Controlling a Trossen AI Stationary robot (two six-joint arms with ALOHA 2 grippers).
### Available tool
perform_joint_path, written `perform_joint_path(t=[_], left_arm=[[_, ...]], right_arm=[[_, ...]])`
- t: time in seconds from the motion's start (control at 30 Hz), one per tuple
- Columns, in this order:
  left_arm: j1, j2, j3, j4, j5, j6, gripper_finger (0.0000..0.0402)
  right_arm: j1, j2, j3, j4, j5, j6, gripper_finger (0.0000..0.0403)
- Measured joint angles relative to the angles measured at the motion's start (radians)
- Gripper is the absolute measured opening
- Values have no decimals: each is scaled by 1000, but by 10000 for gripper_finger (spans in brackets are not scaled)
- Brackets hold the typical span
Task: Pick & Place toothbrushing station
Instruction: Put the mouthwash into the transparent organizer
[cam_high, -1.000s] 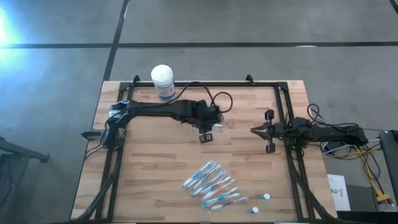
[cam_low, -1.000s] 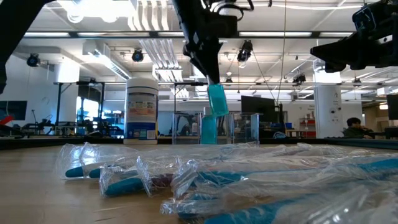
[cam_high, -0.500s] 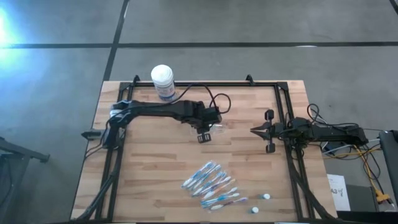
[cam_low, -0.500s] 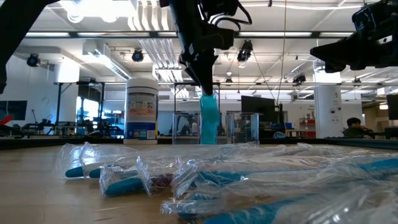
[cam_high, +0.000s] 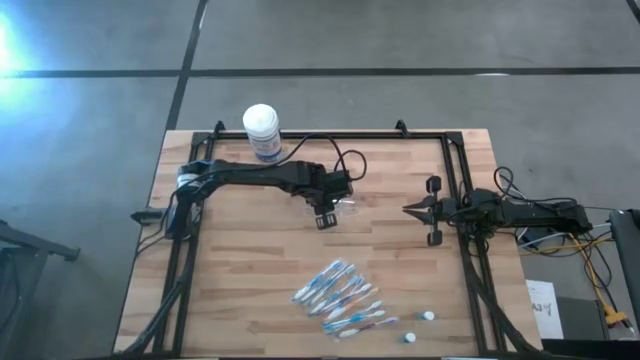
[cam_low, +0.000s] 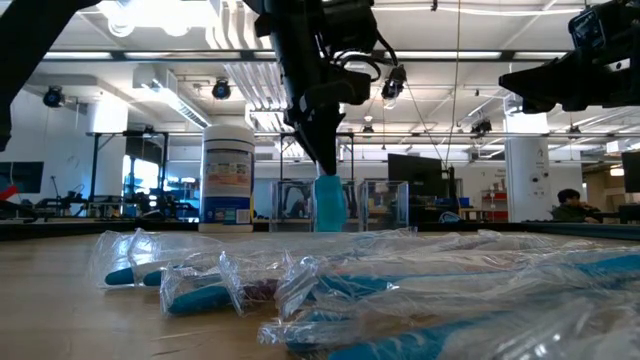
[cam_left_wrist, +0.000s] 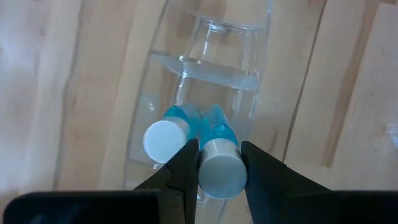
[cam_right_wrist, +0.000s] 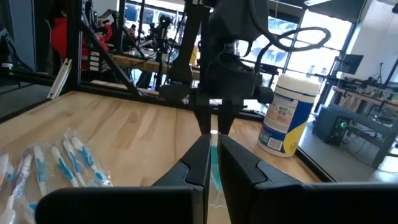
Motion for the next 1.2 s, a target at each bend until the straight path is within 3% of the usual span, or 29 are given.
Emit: perform_joint_path(t=[0.6,0.83,1.2], left_arm=[[10,15,-42,47,61,33,98],[11,20,-40,59,62,55,130],[11,27,-33,68,56,67,136]], right_arm=[[0,-1,0,31,0,-51,28],[0,-1,0,31,0,-53,28],[0,-1,0,30,0,-55,28]])
